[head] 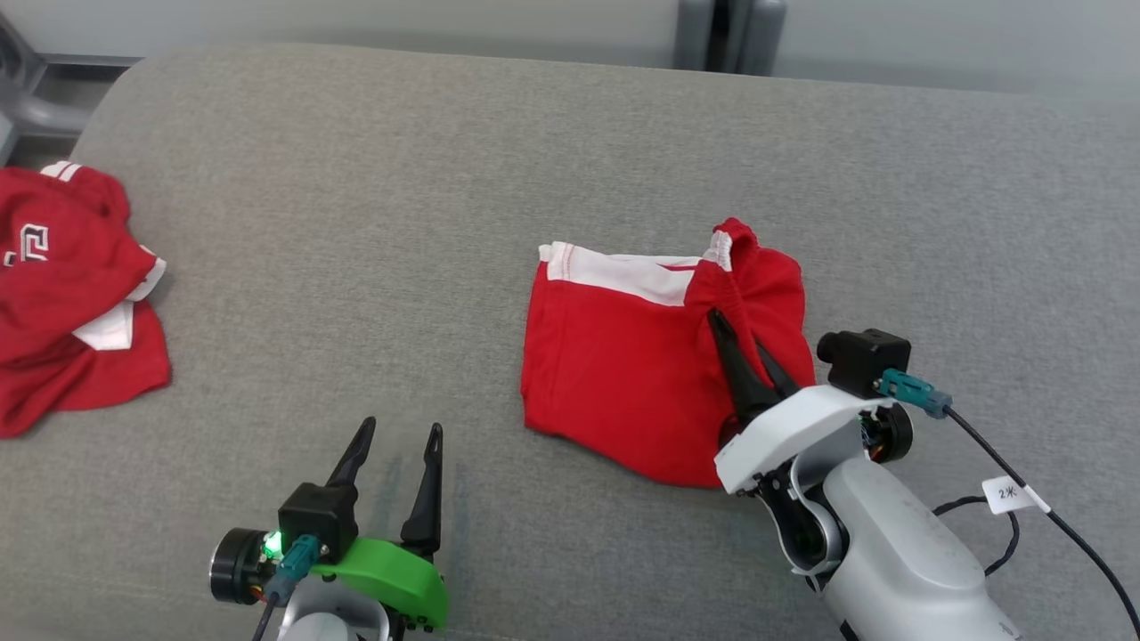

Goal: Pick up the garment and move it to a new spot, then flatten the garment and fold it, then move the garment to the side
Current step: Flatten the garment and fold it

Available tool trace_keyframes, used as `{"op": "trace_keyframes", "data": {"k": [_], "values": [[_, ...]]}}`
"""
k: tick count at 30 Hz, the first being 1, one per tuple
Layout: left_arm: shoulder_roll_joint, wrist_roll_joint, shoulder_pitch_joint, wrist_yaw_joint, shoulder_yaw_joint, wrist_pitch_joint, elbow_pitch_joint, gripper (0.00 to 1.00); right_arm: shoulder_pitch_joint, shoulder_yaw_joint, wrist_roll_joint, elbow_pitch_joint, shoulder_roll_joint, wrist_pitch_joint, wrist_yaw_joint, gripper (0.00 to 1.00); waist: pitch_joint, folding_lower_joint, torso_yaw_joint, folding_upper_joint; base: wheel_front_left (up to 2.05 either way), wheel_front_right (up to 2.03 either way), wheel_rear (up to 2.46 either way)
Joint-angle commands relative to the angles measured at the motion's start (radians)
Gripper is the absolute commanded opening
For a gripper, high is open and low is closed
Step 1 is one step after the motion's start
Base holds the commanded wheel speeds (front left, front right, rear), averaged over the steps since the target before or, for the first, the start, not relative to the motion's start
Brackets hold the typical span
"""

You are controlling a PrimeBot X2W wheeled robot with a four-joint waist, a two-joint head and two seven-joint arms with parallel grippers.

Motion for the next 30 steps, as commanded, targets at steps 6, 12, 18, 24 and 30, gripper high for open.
{"op": "trace_keyframes", "data": {"k": [6, 12, 18, 24, 30], "values": [[0.002, -0.012, 0.019, 0.005, -0.028, 0.0, 0.005, 1.0, -0.08, 0.055, -0.019, 0.097, -0.003, 0.0, 0.0, 0.0, 0.003, 0.0, 0.141, 0.0, 0.0, 0.0, 0.0], [0.002, -0.022, 0.016, 0.011, -0.045, 0.0, 0.002, 1.0, -0.126, 0.109, 0.013, 0.159, -0.004, -0.009, 0.0, 1.0, 0.011, 0.0, 0.188, 0.0, 0.0, 0.0, 0.0], [0.001, -0.042, 0.0, 0.024, -0.029, 0.0, -0.012, 1.0, -0.119, 0.073, -0.015, 0.103, -0.005, -0.01, 0.0, 1.0, 0.001, 0.0, 0.149, 0.0, 0.0, 0.0, 0.0], [0.002, -0.018, -0.006, 0.032, 0.006, 0.0, -0.033, 1.0, -0.015, -0.134, -0.201, -0.005, -0.004, -0.01, 0.0, 1.0, -0.017, 0.0, 0.053, 0.0, 0.0, 0.0, 0.0], [0.002, 0.011, -0.01, 0.045, 0.037, 0.0, -0.036, 1.0, 0.107, -0.338, -0.354, -0.101, -0.002, -0.01, 0.0, 1.0, -0.03, 0.0, -0.028, 0.0, 0.0, 0.0, 0.0]]}}
